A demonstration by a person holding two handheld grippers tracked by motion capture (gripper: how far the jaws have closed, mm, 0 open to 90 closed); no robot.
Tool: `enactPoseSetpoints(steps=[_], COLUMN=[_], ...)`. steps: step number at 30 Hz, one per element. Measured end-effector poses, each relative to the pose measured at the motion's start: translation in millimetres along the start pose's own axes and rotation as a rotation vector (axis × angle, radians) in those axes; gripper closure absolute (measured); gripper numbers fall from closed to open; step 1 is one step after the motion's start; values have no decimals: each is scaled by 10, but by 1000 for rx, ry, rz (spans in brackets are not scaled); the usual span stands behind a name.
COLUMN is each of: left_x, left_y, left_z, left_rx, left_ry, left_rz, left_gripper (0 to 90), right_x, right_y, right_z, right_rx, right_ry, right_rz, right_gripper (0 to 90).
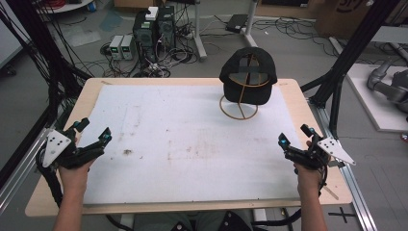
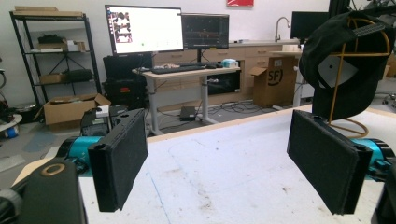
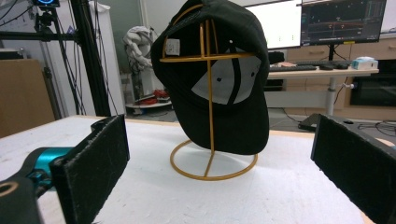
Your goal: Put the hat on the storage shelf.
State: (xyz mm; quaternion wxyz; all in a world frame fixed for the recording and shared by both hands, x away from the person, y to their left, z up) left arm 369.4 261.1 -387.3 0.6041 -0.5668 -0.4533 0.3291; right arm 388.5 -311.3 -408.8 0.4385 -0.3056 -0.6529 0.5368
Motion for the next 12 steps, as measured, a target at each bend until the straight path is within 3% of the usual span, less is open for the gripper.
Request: enactPoseSetpoints(steps=[12], left_x=[1], left_y=[-13], left_z=[3], left_rx=[0], left_ry=[3], left_rz=[-2], left_gripper=[205], right_x=[-1], right_y=[-6], right_z=[2], right_rx=[-2], right_ry=[1], right_rz=[3], right_gripper=[37])
Point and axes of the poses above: each handheld gripper's, and its own axes: z roughly backward along the jaws, y roughly out of its underside, x roughly to its left, the point moved 10 cm from there along -z, roughly forward along the jaws, and after that the axes turned 8 degrees about -z, right-handed, at the moved point
